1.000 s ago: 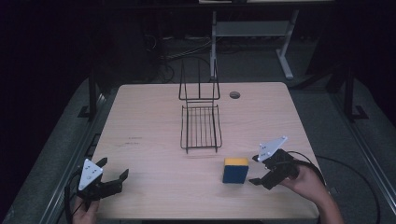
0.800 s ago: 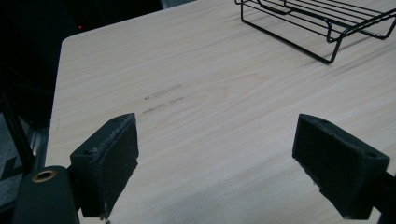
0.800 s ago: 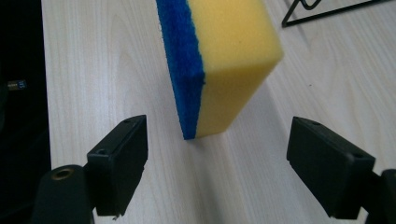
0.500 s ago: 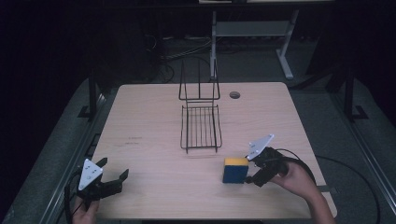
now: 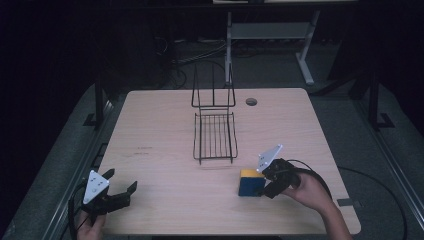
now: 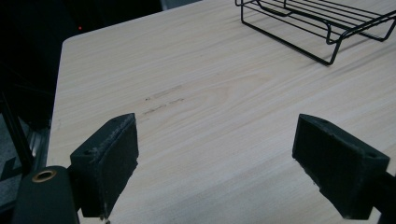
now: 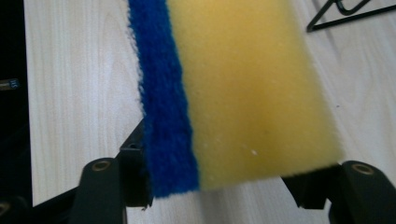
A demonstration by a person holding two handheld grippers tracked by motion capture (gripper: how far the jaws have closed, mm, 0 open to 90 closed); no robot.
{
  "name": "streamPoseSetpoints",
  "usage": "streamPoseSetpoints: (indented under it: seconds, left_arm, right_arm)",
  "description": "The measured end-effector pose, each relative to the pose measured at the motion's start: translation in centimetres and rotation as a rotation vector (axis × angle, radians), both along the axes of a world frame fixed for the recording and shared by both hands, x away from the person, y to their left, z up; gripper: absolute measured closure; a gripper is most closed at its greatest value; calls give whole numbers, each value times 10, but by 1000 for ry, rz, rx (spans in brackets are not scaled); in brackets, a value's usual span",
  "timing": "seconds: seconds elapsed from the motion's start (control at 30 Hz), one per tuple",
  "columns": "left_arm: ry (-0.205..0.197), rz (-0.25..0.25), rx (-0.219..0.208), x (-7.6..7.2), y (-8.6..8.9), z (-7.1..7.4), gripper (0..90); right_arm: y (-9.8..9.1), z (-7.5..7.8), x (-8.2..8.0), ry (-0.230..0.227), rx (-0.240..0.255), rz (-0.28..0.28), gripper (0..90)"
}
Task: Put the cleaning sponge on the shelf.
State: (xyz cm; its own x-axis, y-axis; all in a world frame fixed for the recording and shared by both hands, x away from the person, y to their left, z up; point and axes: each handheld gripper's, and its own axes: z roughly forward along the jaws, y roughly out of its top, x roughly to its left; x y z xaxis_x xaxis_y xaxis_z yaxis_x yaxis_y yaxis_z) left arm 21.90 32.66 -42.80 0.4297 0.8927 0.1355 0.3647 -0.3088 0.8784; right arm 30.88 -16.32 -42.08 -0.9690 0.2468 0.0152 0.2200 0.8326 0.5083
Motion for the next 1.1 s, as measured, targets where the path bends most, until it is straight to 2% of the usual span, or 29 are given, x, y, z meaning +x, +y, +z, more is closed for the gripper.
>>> streamPoseSetpoints:
  seconds: [0.1, 0.33, 1.1]
  left_arm:
    - [-2, 2, -6, 0, 0, 0, 139]
    - [-3, 2, -6, 0, 0, 0, 139]
    - [-2, -2, -3, 0, 0, 1, 139]
  right_arm:
    - [1, 0, -1, -1, 0, 19, 473]
    - [2, 0, -4, 3, 4, 38, 546]
    - [4, 9, -4, -3, 17, 58, 564]
